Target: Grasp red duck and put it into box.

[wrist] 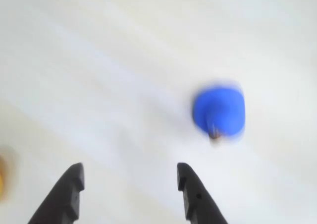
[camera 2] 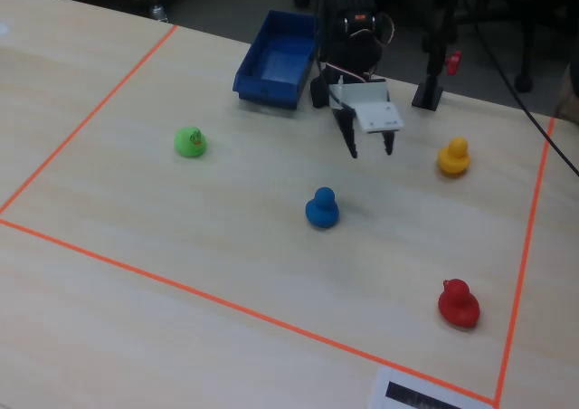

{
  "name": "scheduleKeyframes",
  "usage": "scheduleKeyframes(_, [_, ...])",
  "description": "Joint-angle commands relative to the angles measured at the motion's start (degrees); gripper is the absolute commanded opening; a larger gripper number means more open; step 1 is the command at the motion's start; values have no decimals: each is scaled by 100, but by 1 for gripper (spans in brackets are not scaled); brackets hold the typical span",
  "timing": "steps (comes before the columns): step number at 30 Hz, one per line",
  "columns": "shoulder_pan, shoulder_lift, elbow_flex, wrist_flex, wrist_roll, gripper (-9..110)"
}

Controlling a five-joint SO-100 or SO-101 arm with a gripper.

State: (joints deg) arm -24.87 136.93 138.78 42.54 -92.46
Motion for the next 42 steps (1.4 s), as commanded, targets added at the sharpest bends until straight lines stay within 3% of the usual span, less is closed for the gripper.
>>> scheduleKeyframes(1, [-193,-1345,-1354,-686,18,27])
scheduleKeyframes(7, [-431,-3190,-2733,-2259,9,29])
scheduleKeyframes(19, [-782,-6398,-6460,-1828,149,26])
scheduleKeyframes(42, [-1011,-8745,-8244,-1995,308,29])
